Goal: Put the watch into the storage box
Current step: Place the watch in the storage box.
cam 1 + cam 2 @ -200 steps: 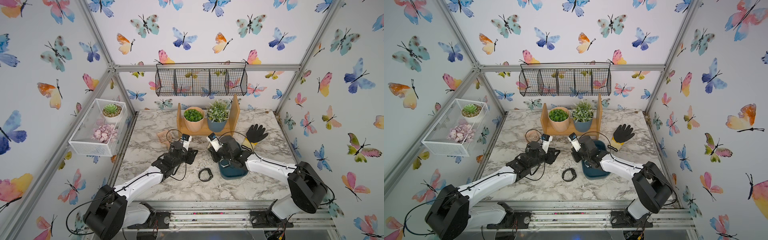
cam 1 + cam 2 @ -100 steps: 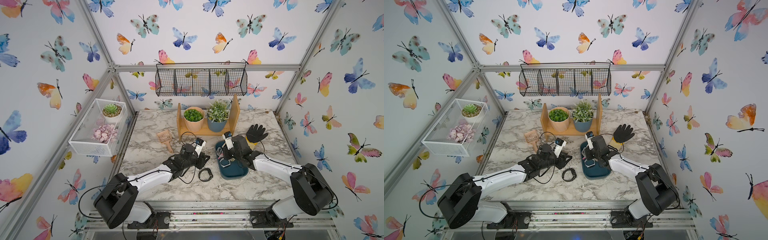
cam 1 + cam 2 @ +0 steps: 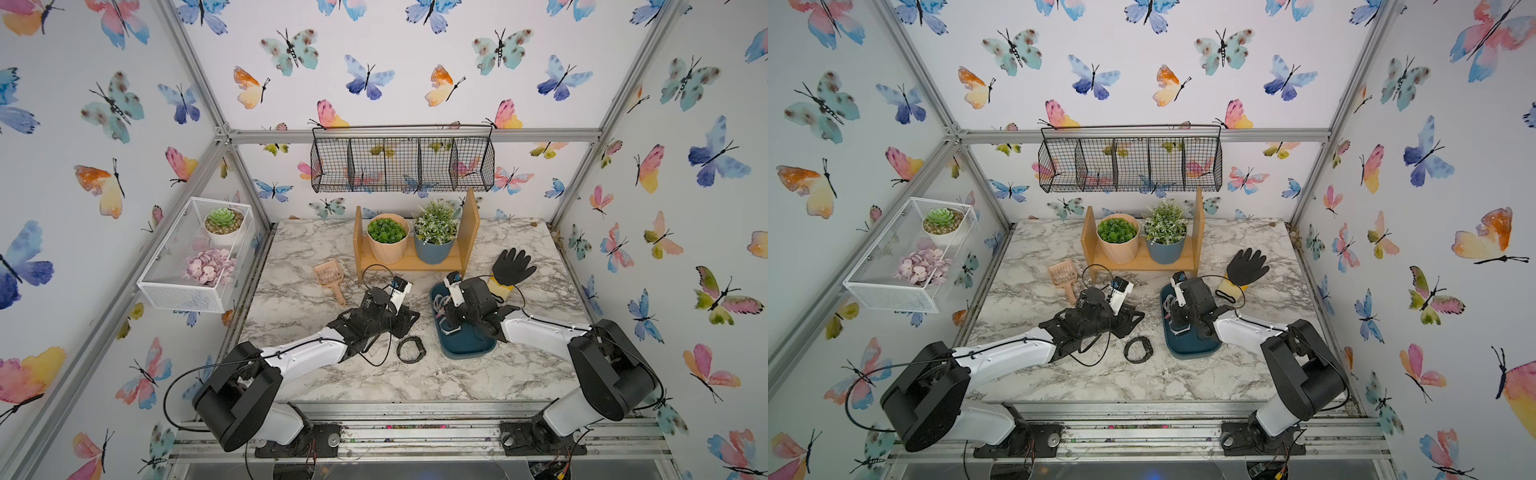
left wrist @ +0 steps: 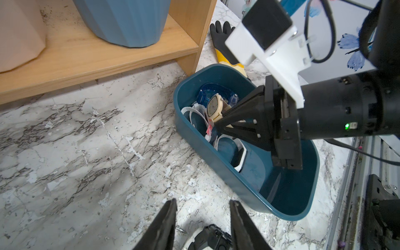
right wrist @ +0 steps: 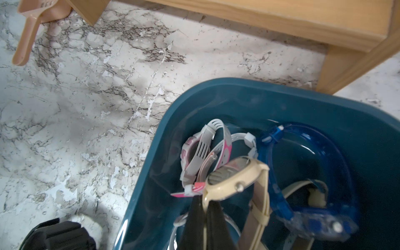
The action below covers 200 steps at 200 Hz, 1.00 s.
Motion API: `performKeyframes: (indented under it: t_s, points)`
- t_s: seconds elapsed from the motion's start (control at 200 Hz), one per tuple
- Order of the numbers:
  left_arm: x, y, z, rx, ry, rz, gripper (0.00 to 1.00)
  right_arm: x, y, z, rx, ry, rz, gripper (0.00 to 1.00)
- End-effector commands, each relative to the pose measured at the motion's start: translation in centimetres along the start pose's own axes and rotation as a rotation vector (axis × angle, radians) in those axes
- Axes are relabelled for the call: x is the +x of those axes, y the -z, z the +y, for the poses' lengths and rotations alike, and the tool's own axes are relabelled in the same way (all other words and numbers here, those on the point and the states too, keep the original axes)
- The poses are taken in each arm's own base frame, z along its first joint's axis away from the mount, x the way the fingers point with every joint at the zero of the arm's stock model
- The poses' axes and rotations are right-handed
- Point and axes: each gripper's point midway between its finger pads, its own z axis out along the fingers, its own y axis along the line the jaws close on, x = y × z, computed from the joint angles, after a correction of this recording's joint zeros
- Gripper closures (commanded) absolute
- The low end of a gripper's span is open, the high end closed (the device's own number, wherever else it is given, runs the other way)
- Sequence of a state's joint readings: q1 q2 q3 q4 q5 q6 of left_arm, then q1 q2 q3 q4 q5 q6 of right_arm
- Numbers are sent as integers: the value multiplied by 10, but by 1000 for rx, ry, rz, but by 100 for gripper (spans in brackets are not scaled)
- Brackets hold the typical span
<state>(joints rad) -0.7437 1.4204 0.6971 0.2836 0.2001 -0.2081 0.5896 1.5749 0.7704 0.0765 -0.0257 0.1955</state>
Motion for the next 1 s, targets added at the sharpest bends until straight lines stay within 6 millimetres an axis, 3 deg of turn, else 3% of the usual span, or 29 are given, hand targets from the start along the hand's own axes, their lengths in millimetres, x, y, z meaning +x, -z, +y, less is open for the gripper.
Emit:
performKeyframes:
  t_s: [0.0,0.305,0.44,0.701,0.851,0.996]
  points:
    - [2,-3,1,2,-1,-1,55,16,-7,-3,6,-18,46,92]
    - [4,-2,3,-15,-1,6,54,15,-7,-6,23,-11,46,78]
    - [9,5,21,-114,0,43,54,9,-3,-7,31,-7,33,75]
    - [18,30,29,-150,26,72,54,-24,16,-2,23,21,-56,72]
    - [35,35,30,-150,54,117,54,-46,24,14,-42,46,-115,70]
    - [55,38,31,-151,82,170,53,-55,29,35,-92,103,-139,65]
